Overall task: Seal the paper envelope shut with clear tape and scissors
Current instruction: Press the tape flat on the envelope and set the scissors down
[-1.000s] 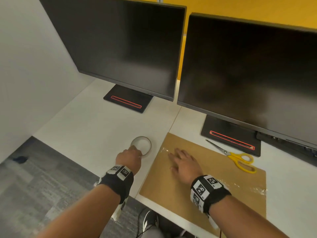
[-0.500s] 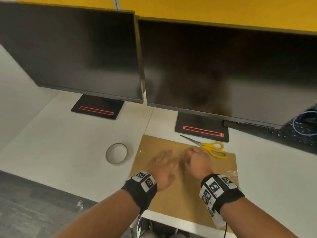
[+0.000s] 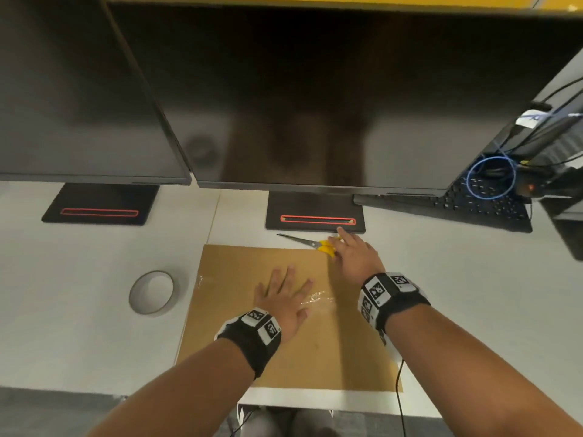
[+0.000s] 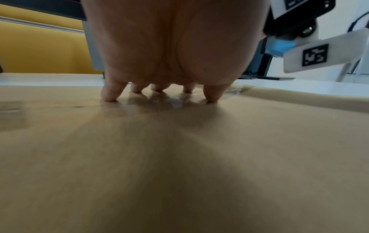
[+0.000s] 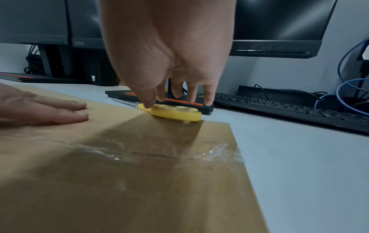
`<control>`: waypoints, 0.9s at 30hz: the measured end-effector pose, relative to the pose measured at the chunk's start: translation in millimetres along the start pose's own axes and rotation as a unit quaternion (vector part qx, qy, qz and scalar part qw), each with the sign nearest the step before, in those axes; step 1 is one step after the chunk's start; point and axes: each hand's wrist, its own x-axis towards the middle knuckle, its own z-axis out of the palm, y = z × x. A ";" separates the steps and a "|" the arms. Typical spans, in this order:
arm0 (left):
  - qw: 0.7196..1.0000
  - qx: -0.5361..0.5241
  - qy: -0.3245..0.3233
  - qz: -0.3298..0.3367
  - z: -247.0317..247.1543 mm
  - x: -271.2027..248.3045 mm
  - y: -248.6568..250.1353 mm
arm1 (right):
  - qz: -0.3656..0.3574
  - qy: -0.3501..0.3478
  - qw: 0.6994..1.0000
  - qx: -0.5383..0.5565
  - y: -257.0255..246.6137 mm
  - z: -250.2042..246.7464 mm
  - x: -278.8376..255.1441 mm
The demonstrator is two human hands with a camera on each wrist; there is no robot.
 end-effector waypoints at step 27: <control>0.998 0.031 0.043 -0.032 -23.3 8.3 33.6 | 0.154 0.132 0.963 0.177 31.4 22.2 -49.1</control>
